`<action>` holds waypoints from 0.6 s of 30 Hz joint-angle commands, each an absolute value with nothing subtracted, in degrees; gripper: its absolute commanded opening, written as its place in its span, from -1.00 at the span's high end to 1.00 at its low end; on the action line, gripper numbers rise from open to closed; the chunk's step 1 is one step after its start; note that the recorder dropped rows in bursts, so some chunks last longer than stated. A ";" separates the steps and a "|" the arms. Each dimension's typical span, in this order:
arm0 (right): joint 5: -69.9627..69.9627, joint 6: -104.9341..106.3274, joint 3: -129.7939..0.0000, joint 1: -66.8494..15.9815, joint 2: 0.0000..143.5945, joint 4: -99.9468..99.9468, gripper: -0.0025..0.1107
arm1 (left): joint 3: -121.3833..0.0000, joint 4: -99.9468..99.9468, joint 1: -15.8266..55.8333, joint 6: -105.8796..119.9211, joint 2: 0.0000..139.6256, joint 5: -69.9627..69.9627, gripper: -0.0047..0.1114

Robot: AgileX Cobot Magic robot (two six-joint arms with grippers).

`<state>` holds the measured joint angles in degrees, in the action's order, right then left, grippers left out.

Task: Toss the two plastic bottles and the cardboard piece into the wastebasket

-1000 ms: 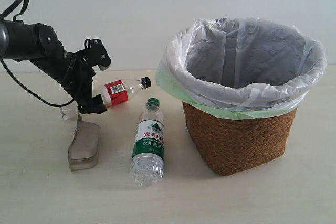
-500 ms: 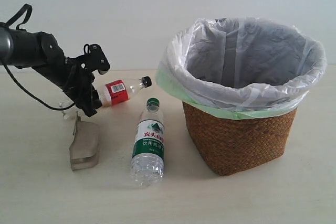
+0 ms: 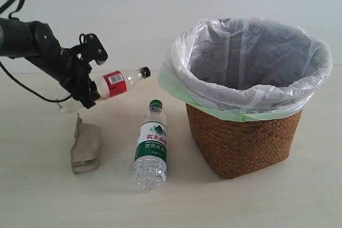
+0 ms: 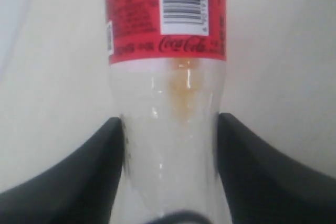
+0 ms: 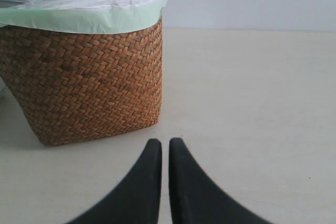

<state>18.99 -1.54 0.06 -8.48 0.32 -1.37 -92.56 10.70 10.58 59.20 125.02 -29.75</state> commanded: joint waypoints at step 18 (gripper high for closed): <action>18.45 -1.31 0.00 -8.55 0.00 -1.83 0.91 | -92.56 -42.68 10.50 -8.26 94.35 -60.00 0.85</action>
<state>18.99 -1.54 0.06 -8.48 0.32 -1.37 -92.56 -43.49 10.58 -6.88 95.00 -56.53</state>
